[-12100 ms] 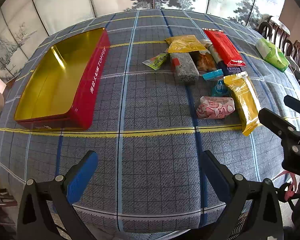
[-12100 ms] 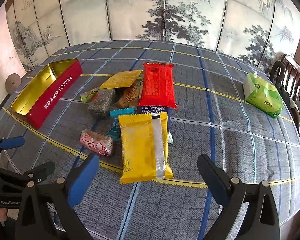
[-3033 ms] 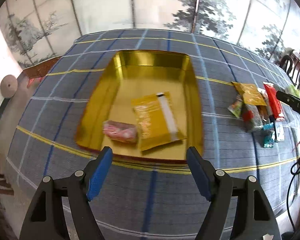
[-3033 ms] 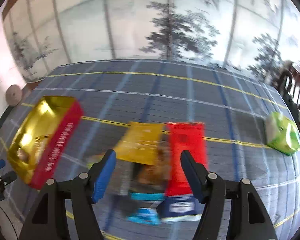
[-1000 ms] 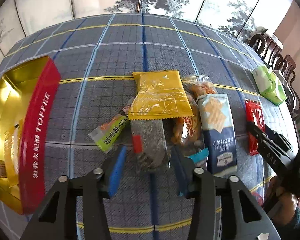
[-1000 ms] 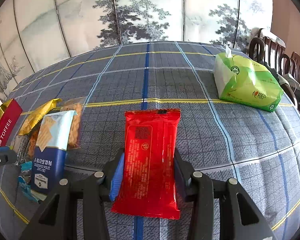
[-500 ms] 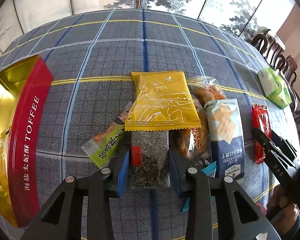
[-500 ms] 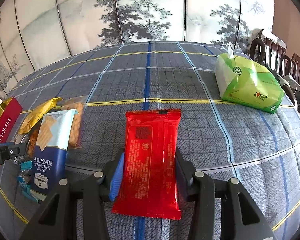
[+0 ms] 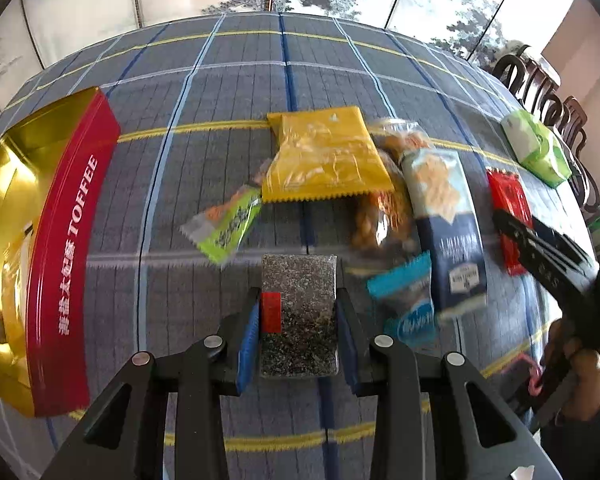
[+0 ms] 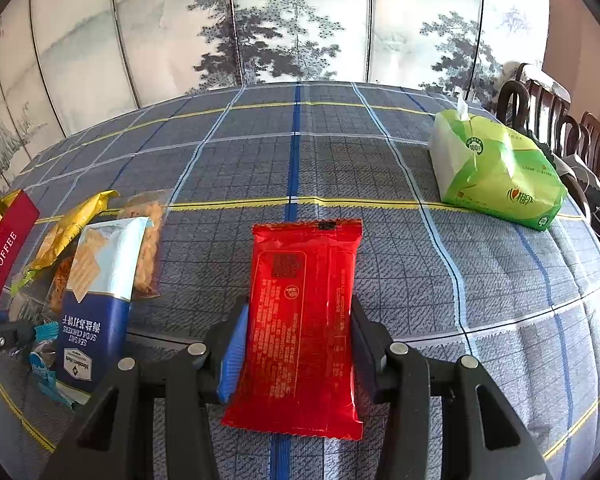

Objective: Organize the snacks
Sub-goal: 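Carry the grey bar into the tin and open the left gripper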

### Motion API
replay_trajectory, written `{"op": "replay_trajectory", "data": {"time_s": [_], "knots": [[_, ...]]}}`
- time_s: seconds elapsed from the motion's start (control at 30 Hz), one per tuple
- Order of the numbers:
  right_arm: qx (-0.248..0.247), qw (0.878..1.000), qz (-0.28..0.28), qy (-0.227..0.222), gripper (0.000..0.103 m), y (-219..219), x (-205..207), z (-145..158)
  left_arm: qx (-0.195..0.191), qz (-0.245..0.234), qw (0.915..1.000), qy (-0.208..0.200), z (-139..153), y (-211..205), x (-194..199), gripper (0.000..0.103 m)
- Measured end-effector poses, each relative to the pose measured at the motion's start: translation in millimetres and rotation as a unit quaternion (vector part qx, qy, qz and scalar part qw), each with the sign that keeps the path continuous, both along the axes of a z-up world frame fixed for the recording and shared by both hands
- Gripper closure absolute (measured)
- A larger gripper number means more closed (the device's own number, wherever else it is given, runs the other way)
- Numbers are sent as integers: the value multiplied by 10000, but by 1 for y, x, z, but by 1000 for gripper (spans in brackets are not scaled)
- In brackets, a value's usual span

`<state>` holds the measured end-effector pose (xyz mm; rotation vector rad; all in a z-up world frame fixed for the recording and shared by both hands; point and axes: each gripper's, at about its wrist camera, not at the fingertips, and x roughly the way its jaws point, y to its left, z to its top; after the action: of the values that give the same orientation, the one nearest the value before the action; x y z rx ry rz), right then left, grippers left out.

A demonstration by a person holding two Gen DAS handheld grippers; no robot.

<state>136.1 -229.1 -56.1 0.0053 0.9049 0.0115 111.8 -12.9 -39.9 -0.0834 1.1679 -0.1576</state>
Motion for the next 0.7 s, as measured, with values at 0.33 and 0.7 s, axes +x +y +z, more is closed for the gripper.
{"op": "replay_trajectory", "data": {"time_s": [0.33, 0.7], "knots": [[-95, 10000, -7, 10, 55, 3, 0, 0, 31, -90, 9999, -73, 12, 5, -24, 72], [-99, 10000, -7, 12, 55, 3, 0, 0, 163, -64, 9978, -636, 52, 27, -44, 72]]}}
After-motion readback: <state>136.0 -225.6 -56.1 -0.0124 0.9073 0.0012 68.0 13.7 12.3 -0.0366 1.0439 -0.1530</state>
